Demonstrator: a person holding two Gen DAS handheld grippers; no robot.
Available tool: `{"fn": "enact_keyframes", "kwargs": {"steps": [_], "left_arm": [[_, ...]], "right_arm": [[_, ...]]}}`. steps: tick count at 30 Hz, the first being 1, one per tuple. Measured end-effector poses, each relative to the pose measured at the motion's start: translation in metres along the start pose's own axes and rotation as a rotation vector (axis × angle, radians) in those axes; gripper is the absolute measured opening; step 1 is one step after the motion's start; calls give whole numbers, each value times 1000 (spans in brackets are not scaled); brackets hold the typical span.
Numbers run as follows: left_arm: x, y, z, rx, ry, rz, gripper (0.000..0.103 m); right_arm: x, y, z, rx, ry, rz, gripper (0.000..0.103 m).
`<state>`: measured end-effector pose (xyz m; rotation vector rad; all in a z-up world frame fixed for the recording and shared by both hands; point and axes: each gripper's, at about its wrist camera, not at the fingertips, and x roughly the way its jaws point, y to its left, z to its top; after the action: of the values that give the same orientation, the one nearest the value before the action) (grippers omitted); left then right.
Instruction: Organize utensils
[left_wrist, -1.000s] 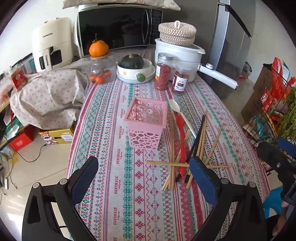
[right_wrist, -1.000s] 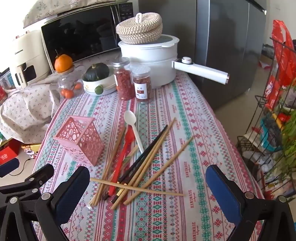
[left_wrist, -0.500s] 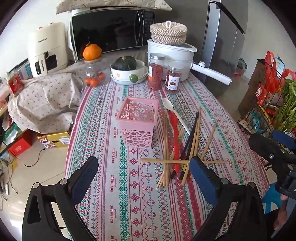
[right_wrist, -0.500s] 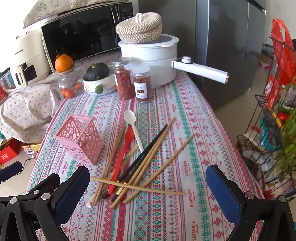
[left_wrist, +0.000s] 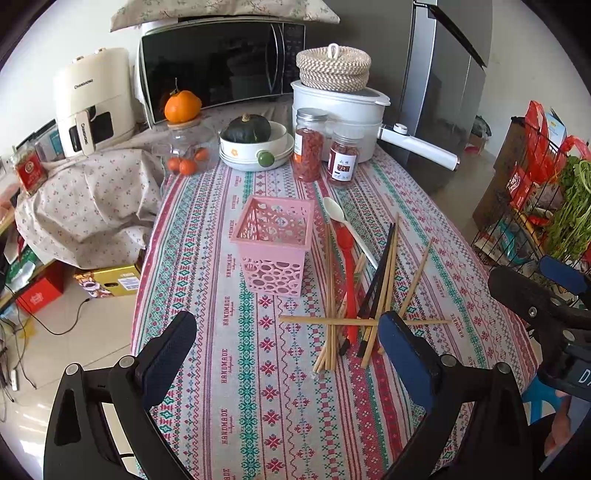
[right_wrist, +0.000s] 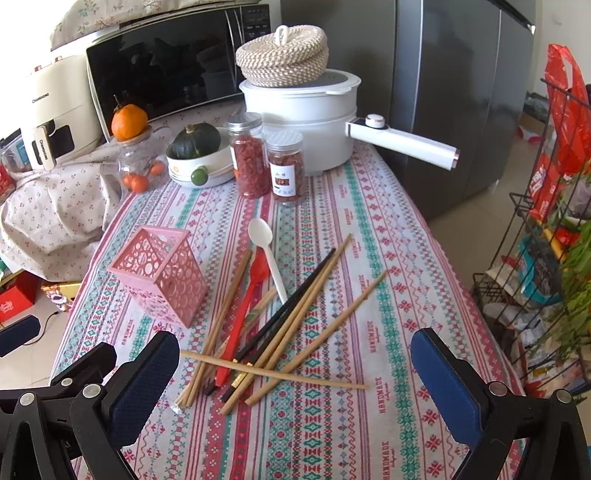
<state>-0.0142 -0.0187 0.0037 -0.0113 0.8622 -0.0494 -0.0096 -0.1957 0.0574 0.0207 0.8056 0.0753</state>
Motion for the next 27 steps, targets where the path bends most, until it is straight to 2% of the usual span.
{"fn": "enact_keyframes", "kwargs": {"steps": [17, 27], "left_arm": [[-11, -9, -3, 55, -57, 33, 100], [-14, -7, -4, 56, -64, 27, 100]], "right_arm": [[-11, 8, -1, -21, -36, -1, 103], [-3, 6, -1, -9, -18, -7, 103]]}}
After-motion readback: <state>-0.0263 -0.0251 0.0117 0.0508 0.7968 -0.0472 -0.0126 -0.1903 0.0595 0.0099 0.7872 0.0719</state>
